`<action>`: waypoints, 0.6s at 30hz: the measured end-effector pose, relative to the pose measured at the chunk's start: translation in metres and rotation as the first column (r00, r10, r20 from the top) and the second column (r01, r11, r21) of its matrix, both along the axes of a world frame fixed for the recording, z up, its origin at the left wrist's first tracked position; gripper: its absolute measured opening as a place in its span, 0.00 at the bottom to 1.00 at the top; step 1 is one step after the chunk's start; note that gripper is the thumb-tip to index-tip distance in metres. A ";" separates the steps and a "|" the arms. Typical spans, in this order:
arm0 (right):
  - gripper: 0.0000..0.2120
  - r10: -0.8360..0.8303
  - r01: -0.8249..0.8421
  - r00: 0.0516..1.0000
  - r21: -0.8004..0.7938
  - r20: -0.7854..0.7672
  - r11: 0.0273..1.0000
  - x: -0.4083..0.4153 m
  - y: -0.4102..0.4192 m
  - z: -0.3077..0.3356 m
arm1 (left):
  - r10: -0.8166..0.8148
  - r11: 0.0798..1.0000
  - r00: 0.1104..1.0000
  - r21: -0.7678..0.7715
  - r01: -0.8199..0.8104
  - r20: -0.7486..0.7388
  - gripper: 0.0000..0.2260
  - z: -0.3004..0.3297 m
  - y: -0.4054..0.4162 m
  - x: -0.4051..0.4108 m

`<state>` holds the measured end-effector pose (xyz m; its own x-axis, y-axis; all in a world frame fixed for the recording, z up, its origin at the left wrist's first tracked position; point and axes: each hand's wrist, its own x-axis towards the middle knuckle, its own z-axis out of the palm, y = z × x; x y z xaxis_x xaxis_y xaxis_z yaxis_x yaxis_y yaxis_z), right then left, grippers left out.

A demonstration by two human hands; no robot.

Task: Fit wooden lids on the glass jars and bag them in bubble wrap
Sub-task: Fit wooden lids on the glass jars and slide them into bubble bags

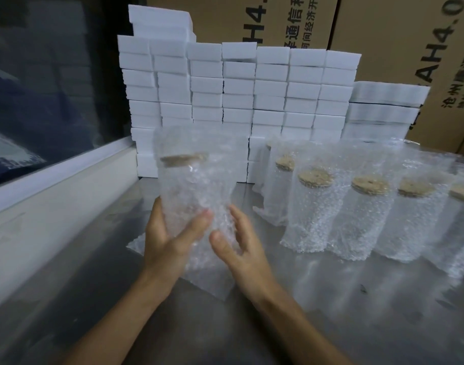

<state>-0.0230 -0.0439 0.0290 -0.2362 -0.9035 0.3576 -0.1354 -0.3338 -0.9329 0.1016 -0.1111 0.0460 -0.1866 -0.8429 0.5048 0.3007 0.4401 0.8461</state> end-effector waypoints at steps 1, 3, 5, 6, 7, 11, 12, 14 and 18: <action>0.34 0.059 -0.059 0.998 0.004 0.028 0.998 -0.001 0.001 0.000 | -0.075 0.994 0.996 0.078 0.079 -0.048 0.27 0.001 0.001 0.000; 0.29 0.132 -0.135 0.988 0.033 0.084 0.990 -0.003 0.002 0.000 | -0.145 0.974 0.988 0.170 0.153 -0.060 0.29 0.001 0.000 0.000; 0.26 0.134 -0.139 0.986 0.040 0.096 0.990 -0.003 0.002 -0.001 | -0.169 0.961 0.986 0.224 0.165 0.001 0.33 0.000 -0.001 0.000; 0.26 0.116 -0.119 0.989 0.034 0.090 0.992 -0.002 0.002 -0.003 | -0.191 0.955 0.981 0.239 0.175 0.046 0.35 0.000 -0.001 0.001; 0.27 0.093 -0.095 0.992 0.027 0.086 0.995 0.000 0.001 -0.005 | -0.221 0.951 0.972 0.240 0.195 0.086 0.35 -0.001 -0.001 0.000; 0.30 -0.001 0.002 0.992 -0.011 0.122 1.000 0.004 -0.001 -0.010 | -0.332 0.934 0.930 0.196 0.300 0.156 0.26 -0.002 -0.002 -0.004; 0.30 -0.027 0.031 0.991 -0.023 0.131 0.999 0.004 -0.001 -0.010 | -0.360 0.925 0.918 0.192 0.328 0.166 0.26 -0.004 -0.003 -0.005; 0.30 -0.096 0.105 0.984 -0.047 0.150 0.993 0.001 -0.002 -0.010 | -0.403 0.908 0.900 0.197 0.370 0.165 0.25 -0.008 -0.003 -0.006; 0.31 -0.339 0.356 0.927 -0.093 0.162 0.930 -0.010 -0.005 -0.008 | -0.219 0.976 0.818 0.110 0.189 0.531 0.24 -0.025 -0.010 -0.004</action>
